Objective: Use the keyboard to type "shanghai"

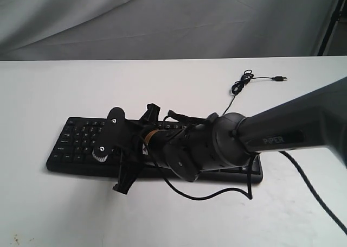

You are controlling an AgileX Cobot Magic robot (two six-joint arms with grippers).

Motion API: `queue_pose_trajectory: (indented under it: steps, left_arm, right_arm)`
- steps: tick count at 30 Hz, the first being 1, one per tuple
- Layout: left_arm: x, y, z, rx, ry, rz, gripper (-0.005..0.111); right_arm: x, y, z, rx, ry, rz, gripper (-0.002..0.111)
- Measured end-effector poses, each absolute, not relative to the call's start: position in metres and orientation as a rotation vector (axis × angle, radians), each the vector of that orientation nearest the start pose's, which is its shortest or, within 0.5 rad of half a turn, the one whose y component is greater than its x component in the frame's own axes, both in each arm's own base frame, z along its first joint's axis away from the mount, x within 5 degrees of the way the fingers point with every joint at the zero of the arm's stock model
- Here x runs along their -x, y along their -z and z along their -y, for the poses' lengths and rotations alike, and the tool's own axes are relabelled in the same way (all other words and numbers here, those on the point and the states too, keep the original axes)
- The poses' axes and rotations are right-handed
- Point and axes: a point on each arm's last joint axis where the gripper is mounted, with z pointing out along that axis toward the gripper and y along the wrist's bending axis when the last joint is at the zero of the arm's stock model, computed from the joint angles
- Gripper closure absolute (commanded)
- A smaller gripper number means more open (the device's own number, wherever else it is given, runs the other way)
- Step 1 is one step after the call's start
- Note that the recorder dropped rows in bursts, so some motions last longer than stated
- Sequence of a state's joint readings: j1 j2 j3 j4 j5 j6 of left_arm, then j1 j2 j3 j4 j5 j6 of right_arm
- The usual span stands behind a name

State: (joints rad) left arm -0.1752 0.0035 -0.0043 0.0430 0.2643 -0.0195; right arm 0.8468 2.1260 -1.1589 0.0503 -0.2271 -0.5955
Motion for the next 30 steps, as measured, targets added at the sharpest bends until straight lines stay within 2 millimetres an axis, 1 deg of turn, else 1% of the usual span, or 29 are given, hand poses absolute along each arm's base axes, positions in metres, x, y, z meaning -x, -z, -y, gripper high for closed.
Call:
queue_pose_trajectory:
  steps: [10, 18, 30]
  left_arm:
    - [-0.054, -0.191, 0.009, -0.164, 0.102, -1.740, 0.107]
    - [-0.054, -0.191, 0.009, -0.164, 0.102, -1.740, 0.107]
    - [-0.054, -0.191, 0.009, -0.164, 0.102, -1.740, 0.107]
  right_arm:
    - [-0.283, -0.108, -0.325, 1.432, -0.159, -1.708, 0.108]
    - [-0.282, -0.097, -0.325, 1.448, -0.157, -1.726, 0.108]
    - [-0.282, -0.098, -0.326, 1.439, -0.158, -1.717, 0.108]
